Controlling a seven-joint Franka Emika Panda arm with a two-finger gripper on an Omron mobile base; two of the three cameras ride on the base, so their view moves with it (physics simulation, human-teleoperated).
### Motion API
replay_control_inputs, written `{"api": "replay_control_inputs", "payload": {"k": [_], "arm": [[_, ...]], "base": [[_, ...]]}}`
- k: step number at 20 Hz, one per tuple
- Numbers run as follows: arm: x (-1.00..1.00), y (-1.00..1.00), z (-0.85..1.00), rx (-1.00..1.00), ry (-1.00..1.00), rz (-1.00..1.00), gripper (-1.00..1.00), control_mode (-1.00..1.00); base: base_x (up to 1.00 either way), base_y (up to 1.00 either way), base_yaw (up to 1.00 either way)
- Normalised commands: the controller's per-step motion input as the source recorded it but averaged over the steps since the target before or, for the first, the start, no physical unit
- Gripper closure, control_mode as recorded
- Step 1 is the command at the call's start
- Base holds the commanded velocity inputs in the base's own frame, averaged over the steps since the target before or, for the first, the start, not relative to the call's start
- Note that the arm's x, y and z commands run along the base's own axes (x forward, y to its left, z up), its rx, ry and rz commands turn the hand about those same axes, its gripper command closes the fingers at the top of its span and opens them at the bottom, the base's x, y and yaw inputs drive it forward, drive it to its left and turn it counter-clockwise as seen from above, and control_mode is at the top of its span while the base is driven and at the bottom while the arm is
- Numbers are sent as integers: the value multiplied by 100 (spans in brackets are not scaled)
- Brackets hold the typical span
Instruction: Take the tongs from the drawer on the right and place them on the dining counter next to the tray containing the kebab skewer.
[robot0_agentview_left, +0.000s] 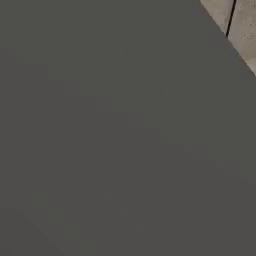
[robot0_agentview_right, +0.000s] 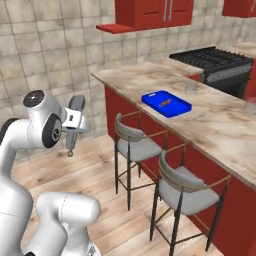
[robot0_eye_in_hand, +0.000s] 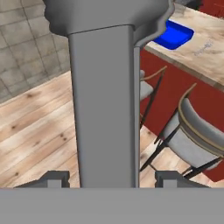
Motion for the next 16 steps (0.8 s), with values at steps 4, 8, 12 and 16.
{"api": "replay_control_inputs", "payload": {"k": [4, 8, 12, 16], "arm": [[0, 0, 0, 0, 0, 0, 100, 100], [0, 0, 0, 0, 0, 0, 100, 100], [0, 0, 0, 0, 0, 0, 100, 100], [0, 0, 0, 0, 0, 0, 100, 100]], "base": [[26, 73, -61], [27, 81, -63], [21, 91, -59], [10, 100, -51]]}}
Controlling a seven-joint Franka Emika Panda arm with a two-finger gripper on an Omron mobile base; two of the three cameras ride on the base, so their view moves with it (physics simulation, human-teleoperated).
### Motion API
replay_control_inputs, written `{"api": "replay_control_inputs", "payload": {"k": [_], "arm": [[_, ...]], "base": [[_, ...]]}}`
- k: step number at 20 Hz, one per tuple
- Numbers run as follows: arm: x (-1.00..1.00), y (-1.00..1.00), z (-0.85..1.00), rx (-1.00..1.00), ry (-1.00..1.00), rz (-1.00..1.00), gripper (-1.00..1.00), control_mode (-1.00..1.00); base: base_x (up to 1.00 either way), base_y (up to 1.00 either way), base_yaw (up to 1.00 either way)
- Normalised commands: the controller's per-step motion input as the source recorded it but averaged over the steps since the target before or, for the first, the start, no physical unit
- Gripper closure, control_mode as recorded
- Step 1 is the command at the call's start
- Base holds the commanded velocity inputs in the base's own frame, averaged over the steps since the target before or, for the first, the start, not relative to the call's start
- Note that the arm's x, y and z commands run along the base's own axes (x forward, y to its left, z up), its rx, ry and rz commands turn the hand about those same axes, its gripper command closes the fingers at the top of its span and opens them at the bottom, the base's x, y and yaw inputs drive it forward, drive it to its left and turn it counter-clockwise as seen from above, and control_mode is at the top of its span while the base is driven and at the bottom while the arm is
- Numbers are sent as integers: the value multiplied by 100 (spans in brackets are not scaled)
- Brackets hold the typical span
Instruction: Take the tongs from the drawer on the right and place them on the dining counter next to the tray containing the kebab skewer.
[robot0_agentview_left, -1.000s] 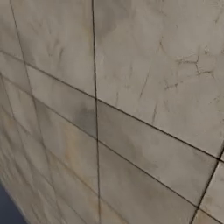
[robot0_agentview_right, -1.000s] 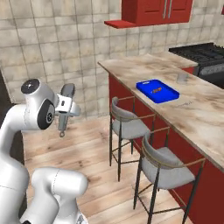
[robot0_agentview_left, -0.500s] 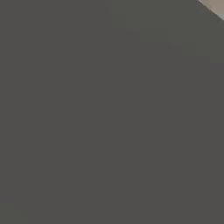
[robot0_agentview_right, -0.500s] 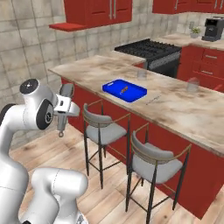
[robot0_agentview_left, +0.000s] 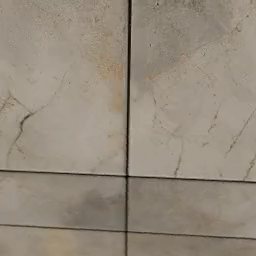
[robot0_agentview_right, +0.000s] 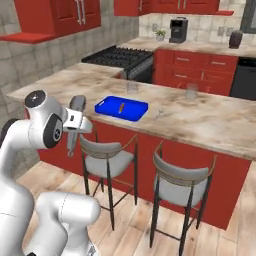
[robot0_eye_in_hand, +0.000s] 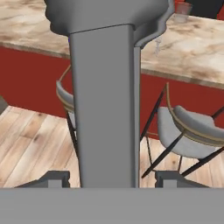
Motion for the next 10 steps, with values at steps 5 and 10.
{"api": "replay_control_inputs", "payload": {"k": [5, 10], "arm": [[0, 0, 0, 0, 0, 0, 100, 100], [0, 0, 0, 0, 0, 0, 100, 100]], "base": [[15, 98, -41], [27, 67, -33]]}}
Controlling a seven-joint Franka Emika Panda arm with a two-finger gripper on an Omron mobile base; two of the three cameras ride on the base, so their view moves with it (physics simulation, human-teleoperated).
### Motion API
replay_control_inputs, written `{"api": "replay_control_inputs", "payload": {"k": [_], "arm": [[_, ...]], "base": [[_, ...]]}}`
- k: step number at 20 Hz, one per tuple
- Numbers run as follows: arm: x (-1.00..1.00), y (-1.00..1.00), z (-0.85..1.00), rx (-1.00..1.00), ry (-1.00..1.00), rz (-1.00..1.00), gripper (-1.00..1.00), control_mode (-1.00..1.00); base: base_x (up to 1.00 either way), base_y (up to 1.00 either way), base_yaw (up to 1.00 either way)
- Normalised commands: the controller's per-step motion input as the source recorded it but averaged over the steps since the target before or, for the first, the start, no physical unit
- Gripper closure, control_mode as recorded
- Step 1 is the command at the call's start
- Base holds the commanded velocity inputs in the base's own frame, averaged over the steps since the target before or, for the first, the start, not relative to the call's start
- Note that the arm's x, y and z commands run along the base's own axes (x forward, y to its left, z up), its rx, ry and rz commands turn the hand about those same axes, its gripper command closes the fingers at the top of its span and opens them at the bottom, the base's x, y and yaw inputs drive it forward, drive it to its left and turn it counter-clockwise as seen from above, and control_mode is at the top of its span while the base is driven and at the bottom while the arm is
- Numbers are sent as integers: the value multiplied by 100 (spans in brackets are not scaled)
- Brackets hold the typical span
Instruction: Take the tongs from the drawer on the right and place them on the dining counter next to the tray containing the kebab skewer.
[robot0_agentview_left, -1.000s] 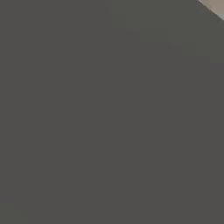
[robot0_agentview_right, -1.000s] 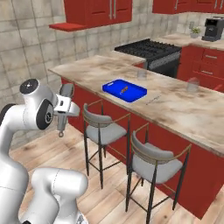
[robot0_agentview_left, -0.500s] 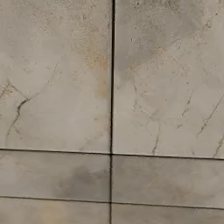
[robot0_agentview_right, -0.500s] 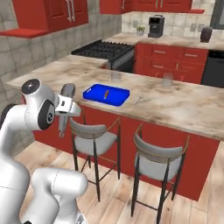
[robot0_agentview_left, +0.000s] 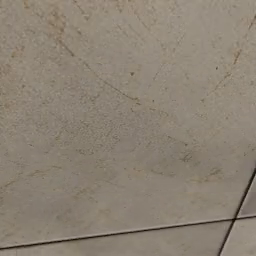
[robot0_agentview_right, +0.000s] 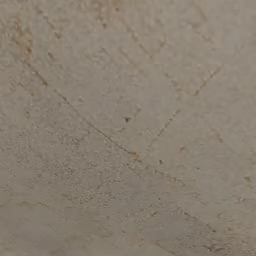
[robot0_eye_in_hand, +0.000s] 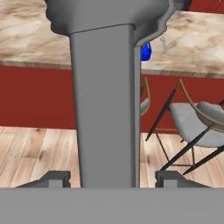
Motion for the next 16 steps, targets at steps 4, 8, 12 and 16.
{"api": "replay_control_inputs", "payload": {"k": [4, 8, 12, 16], "arm": [[0, 0, 0, 0, 0, 0, 100, 100], [0, 0, 0, 0, 0, 0, 100, 100], [0, 0, 0, 0, 0, 0, 100, 100], [0, 0, 0, 0, 0, 0, 100, 100]], "base": [[38, 47, -29], [53, 48, -19], [72, 38, -7], [69, 31, -2]]}}
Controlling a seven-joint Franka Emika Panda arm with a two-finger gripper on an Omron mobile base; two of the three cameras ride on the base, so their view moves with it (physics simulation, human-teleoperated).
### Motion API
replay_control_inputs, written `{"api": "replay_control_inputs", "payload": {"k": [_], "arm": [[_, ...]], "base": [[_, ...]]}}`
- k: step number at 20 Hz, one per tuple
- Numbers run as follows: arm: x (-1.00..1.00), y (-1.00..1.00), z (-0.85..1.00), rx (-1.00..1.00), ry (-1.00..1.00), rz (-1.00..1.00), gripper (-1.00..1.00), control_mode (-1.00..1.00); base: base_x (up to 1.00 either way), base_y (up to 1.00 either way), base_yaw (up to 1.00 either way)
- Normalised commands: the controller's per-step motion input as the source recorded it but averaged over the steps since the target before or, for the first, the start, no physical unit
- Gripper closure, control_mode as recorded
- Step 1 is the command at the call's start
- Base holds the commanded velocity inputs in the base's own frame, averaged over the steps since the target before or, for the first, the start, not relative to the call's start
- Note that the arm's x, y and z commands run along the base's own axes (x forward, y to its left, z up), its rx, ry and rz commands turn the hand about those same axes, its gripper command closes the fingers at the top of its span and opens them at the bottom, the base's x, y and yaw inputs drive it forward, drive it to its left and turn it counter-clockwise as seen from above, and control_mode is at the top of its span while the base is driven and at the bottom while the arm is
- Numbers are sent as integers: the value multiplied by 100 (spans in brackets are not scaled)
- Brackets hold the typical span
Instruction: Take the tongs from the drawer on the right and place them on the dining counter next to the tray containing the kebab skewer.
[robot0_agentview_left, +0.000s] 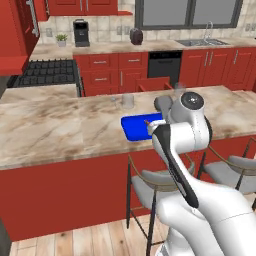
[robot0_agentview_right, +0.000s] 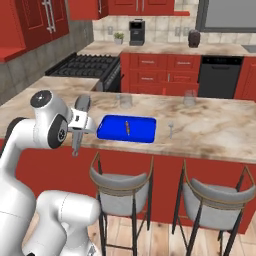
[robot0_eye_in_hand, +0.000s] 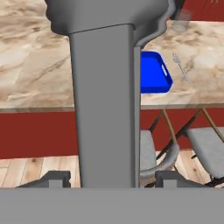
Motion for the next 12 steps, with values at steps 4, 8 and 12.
{"api": "replay_control_inputs", "payload": {"k": [4, 8, 12], "arm": [[0, 0, 0, 0, 0, 0, 100, 100], [0, 0, 0, 0, 0, 0, 100, 100], [0, 0, 0, 0, 0, 0, 100, 100]], "base": [[69, 17, -2], [73, 16, -2], [75, 20, -1]]}}
